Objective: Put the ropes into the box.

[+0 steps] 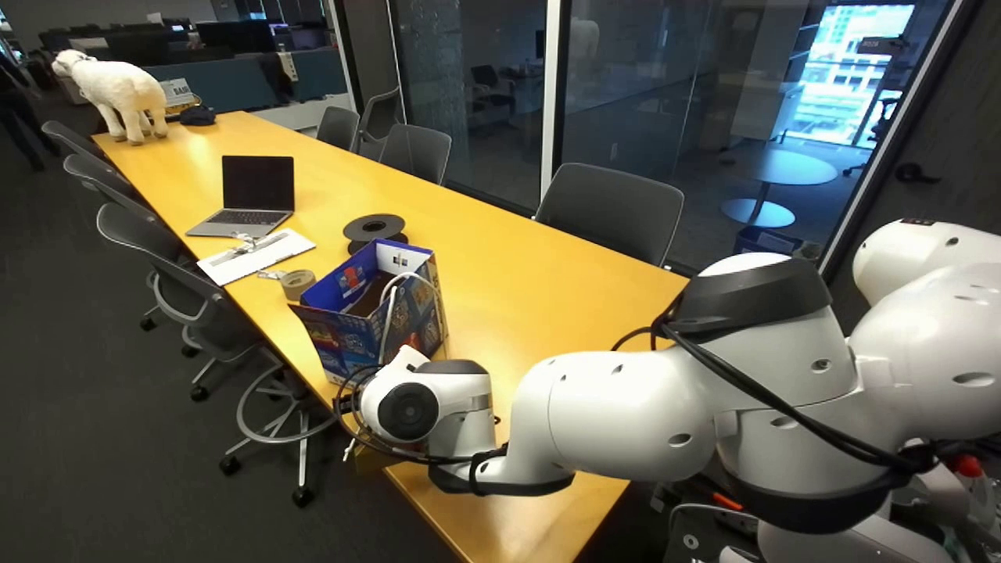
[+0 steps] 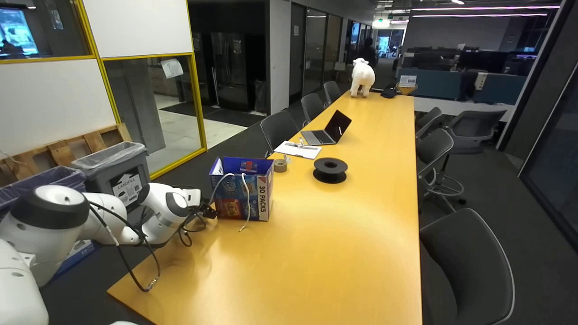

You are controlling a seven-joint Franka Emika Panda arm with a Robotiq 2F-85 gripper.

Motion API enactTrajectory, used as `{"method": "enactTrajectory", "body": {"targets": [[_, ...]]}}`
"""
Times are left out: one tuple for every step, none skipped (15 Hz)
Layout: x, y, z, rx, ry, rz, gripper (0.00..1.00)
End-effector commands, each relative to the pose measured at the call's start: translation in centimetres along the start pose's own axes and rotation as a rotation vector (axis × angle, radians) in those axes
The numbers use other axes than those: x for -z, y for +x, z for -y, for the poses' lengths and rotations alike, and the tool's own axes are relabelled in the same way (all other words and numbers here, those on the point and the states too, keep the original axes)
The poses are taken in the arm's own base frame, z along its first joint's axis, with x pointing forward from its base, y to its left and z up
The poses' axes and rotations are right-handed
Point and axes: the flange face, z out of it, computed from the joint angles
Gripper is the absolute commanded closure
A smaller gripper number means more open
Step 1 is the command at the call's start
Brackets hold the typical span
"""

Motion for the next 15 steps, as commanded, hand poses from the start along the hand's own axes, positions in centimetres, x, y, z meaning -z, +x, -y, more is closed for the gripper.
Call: {"method": "enactTrajectory", "body": {"targets": [[-1.5, 0.5, 0.9, 0.028, 0.001, -0.044, 0.0], [-1.7, 0.7, 1.1, 0.034, 0.0, -0.044, 0.0], [-1.8, 0.6, 1.1, 0.046, -0.002, -0.046, 0.0], [-1.8, 0.8, 1.3, 0.051, -0.005, -0.046, 0.0], [-1.7, 1.0, 1.4, 0.058, -0.006, -0.046, 0.0], [-1.7, 0.9, 1.5, 0.066, -0.007, -0.048, 0.0], [-1.7, 1.2, 1.6, 0.079, -0.009, -0.046, 0.0], [-1.7, 1.4, 1.6, 0.085, -0.009, -0.043, 0.25], [-1.7, 1.5, 1.6, 0.097, -0.012, -0.038, 0.26], [-1.6, 1.8, 1.6, 0.114, -0.018, -0.021, 0.32], [-1.6, 2.0, 1.5, 0.132, -0.023, -0.007, 0.42], [-1.5, 2.2, 1.5, 0.154, -0.027, 0.011, 0.5], [-1.5, 2.4, 1.4, 0.171, -0.03, 0.03, 0.57], [-1.2, 2.9, 1.5, 0.189, -0.027, 0.063, 0.64], [-1.0, 3.1, 1.5, 0.213, -0.028, 0.097, 0.72]]}}
